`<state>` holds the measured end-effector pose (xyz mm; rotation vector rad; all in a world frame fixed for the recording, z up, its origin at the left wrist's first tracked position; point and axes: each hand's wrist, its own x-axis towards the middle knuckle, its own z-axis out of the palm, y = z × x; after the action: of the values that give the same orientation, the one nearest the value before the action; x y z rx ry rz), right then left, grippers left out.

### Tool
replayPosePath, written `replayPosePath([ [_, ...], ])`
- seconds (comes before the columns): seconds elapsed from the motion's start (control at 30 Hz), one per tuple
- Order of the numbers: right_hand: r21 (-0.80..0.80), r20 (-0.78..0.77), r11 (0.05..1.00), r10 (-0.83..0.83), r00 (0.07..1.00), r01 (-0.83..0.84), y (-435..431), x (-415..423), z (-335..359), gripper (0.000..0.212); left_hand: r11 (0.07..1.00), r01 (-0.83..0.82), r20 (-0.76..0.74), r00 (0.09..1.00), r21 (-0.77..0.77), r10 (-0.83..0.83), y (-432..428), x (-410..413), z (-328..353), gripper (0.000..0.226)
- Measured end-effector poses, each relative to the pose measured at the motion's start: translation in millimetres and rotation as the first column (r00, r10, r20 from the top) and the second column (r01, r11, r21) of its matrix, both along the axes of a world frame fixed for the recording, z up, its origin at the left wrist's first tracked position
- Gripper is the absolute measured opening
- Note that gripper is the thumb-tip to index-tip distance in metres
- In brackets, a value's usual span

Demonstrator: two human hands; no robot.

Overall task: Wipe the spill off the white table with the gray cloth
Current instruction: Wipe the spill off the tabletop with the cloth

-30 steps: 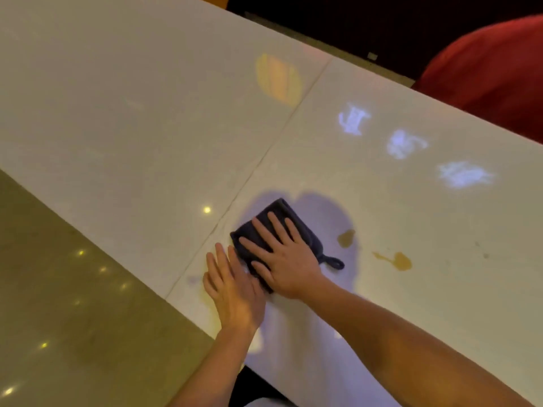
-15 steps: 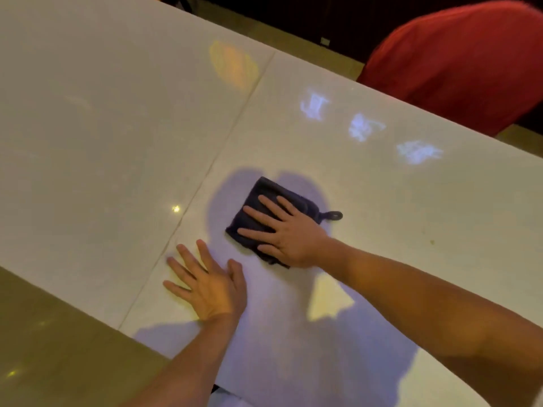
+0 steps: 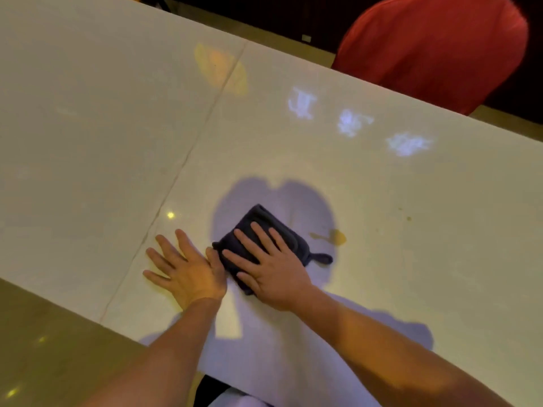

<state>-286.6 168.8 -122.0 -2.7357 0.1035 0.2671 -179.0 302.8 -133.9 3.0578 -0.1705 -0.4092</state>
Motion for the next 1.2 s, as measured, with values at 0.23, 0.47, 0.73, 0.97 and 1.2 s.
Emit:
replayPosePath([
  [0.23,-0.119,-0.036,0.823,-0.563,0.826,0.556,-168,18,-2,0.054,0.999,-0.025,0.032,0.999,-0.028,0.026,-3,3,-5,0.071],
  [0.47,-0.072,0.018,0.995,-0.069,0.997,0.070,11,-63,-1,0.051,0.999,0.032,0.008,0.999,-0.010,-0.032,-4,-1,3,0.072],
  [0.73,-0.129,0.045,0.780,-0.612,0.790,0.612,-122,-117,1,0.050,0.937,0.343,-0.048,0.939,0.069,-0.340,-2,-2,9,0.077],
  [0.97,-0.080,0.070,0.900,-0.424,0.903,0.429,4,-153,-5,0.050,0.677,0.735,-0.057,0.678,0.040,-0.733,-62,11,19,0.084],
  [1.2,-0.147,0.092,0.601,-0.782,0.616,0.785,-137,-192,0,0.050,0.813,0.582,-0.066,0.811,-0.011,-0.581,-146,-54,7,0.084],
])
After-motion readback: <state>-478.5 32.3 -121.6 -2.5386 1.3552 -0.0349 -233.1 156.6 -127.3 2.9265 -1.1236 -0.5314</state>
